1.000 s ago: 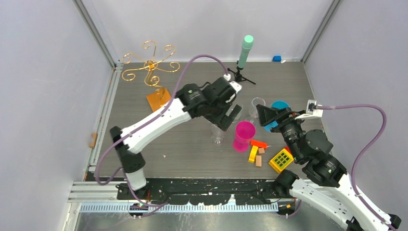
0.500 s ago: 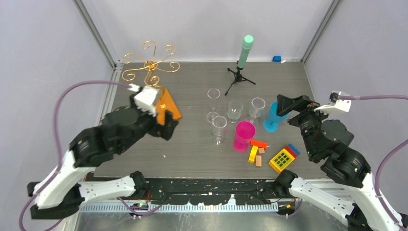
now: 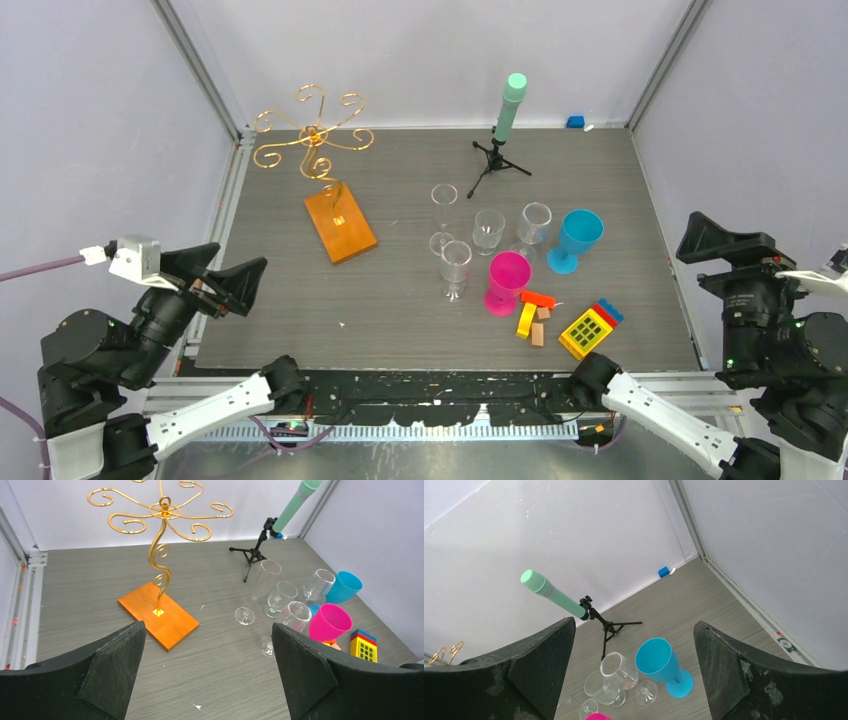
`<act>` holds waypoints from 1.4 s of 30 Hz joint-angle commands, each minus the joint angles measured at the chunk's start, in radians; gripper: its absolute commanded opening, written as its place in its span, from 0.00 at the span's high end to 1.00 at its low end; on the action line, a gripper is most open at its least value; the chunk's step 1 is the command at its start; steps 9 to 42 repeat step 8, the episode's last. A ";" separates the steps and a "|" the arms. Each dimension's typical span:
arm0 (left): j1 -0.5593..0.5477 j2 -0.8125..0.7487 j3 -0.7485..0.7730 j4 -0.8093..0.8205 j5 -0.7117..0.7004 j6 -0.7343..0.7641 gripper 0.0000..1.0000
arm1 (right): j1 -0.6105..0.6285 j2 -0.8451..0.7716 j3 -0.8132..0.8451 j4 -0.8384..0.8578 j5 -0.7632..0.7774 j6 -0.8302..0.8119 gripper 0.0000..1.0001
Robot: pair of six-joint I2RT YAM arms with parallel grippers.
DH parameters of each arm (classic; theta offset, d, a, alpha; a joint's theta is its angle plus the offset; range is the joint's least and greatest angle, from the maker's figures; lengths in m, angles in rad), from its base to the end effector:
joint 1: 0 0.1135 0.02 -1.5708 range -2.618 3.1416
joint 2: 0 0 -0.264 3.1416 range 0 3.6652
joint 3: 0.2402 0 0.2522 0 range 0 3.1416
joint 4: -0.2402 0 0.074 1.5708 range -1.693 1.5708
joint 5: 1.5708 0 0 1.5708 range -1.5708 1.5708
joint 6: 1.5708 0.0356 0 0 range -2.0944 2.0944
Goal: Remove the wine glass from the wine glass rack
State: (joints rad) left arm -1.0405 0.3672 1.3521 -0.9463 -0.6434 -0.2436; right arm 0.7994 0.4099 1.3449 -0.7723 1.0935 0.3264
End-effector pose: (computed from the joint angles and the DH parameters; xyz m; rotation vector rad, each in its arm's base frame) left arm -0.0011 0.0440 0.4495 0.1016 1.5602 -0.5252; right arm -0.0023 -0.0477 0.4661 0.5630 1.3880 0.1384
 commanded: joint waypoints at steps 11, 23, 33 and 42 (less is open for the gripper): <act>0.002 0.043 0.017 0.003 -0.063 0.033 0.00 | 0.005 0.030 -0.015 -0.008 0.033 -0.007 0.06; 0.002 0.043 0.017 0.003 -0.063 0.033 0.00 | 0.005 0.030 -0.015 -0.008 0.033 -0.007 0.06; 0.002 0.043 0.017 0.003 -0.063 0.033 0.00 | 0.005 0.030 -0.015 -0.008 0.033 -0.007 0.06; 0.002 0.043 0.017 0.003 -0.063 0.033 0.00 | 0.005 0.030 -0.015 -0.008 0.033 -0.007 0.06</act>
